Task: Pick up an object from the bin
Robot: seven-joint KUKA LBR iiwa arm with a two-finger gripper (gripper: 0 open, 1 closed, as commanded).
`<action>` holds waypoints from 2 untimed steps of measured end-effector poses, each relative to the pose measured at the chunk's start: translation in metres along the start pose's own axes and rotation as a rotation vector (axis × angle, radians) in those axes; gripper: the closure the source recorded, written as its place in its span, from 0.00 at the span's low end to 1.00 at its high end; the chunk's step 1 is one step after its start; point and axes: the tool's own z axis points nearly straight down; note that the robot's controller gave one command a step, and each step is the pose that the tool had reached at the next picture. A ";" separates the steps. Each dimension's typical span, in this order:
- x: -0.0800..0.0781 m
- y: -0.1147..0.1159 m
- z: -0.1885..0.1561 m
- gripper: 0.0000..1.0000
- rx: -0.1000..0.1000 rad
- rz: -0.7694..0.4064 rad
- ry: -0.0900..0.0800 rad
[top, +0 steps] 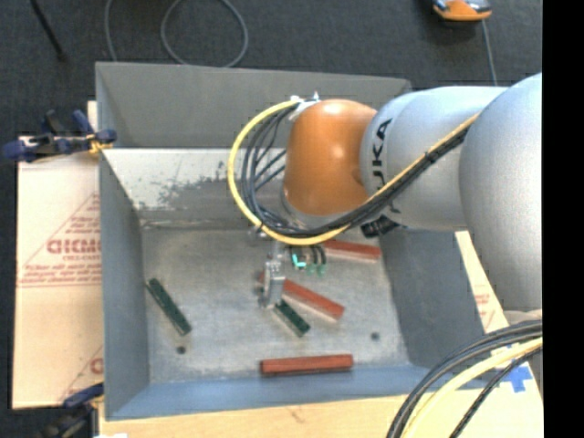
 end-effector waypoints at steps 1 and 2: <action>0.033 -0.041 0.055 0.00 0.002 -0.193 -0.004; 0.001 -0.103 0.060 0.00 0.005 -0.235 -0.012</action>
Offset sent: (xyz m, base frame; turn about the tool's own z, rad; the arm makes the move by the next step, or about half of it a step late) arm -0.0333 -0.0389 -0.0546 -0.1962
